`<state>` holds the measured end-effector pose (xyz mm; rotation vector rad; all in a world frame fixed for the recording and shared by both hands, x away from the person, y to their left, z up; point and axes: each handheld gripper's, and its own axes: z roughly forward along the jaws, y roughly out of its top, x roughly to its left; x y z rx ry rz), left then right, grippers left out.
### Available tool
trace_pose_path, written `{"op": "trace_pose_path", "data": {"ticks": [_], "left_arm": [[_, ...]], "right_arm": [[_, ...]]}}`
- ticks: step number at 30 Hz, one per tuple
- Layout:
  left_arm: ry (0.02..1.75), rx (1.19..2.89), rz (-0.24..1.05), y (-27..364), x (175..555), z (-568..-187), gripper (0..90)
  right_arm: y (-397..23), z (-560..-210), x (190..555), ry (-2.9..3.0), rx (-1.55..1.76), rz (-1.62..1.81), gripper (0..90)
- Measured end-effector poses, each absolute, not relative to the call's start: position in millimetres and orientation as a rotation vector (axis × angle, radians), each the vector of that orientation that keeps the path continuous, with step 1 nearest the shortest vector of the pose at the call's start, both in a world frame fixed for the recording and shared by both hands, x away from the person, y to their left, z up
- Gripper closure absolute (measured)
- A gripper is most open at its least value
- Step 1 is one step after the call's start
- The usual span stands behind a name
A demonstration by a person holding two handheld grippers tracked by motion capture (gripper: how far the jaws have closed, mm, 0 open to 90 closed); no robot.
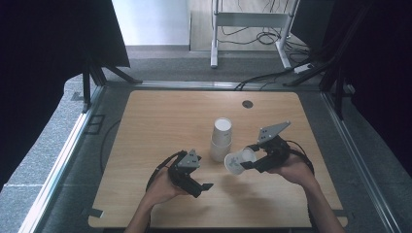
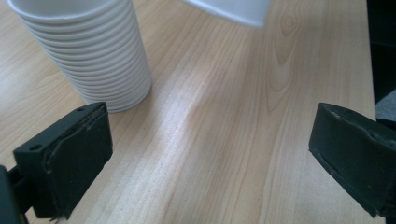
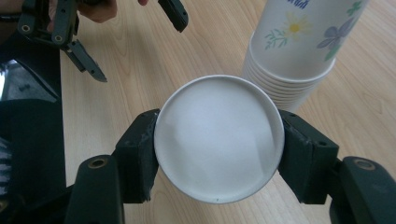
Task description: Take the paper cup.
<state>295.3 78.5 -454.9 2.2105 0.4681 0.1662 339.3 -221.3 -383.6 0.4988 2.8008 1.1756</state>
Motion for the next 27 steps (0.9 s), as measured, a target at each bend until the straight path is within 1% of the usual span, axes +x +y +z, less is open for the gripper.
{"op": "trace_pose_path", "data": {"ticks": [7, 14, 27], "left_arm": [[0.446, 2.205, 0.139, 79, 295, -458, 0.0], [0.416, 2.230, 0.159, 75, 292, -460, 0.0], [0.393, 2.226, 0.157, 70, 290, -464, 0.3]], "right_arm": [[-221, -397, 334, 2.771, 0.487, 1.244, 35.5], [-215, -411, 326, 2.759, 0.435, 1.303, 35.5], [-208, -431, 325, 2.760, 0.395, 1.405, 35.5]]}}
